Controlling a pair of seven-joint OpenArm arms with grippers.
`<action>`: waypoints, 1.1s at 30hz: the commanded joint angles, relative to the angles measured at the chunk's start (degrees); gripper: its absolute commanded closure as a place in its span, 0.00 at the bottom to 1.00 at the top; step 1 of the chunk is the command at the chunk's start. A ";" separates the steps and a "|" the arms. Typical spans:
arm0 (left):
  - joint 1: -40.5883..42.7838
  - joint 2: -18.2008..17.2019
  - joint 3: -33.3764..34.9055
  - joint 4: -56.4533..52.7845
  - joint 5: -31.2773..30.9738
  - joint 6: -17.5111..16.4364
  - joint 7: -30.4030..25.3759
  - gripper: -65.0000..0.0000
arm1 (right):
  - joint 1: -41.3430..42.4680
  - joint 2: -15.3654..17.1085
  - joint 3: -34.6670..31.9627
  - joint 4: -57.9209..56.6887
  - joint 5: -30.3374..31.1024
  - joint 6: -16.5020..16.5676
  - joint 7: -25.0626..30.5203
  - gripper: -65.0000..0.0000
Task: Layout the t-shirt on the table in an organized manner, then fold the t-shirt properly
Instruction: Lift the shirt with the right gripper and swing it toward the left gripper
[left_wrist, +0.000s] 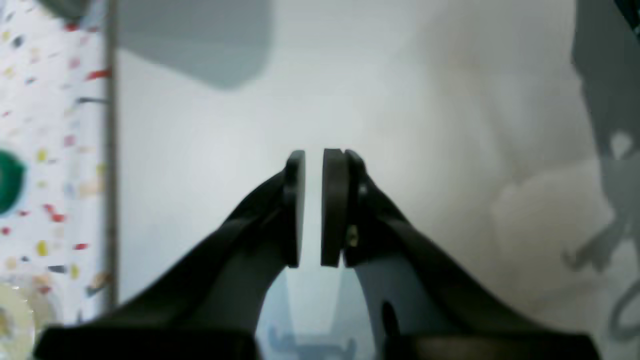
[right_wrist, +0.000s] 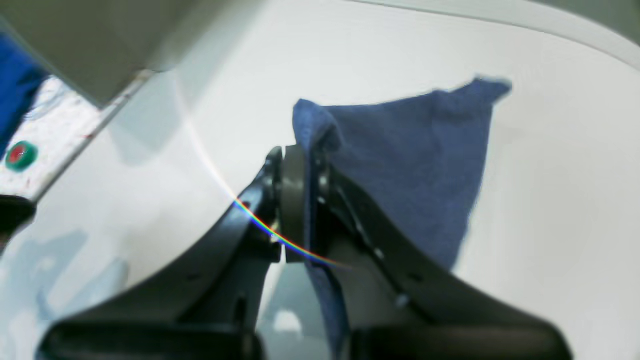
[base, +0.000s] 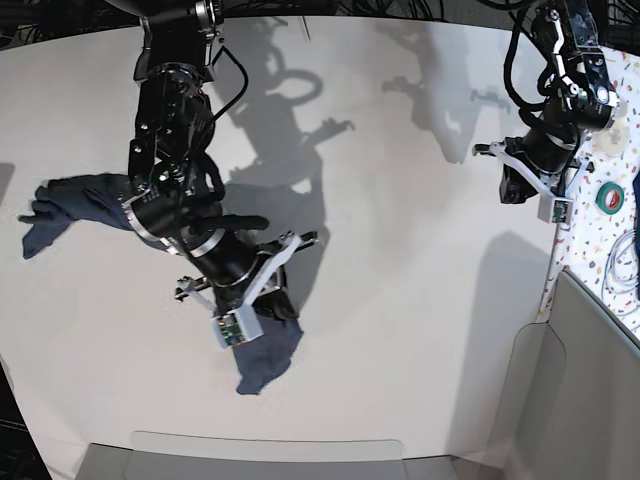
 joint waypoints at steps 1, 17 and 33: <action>-0.46 -0.48 -1.11 0.97 -0.69 -0.22 -1.11 0.93 | 1.32 -1.33 -2.31 0.63 0.76 0.00 1.45 1.00; 2.44 1.63 -4.72 0.97 -0.77 -0.22 -3.30 0.92 | 4.66 -5.45 -35.98 -24.60 -14.89 0.00 8.58 0.57; 4.02 1.63 -5.07 0.97 -0.77 -0.22 -3.39 0.92 | 4.31 -5.45 -36.51 -28.21 -15.59 -2.19 4.18 0.64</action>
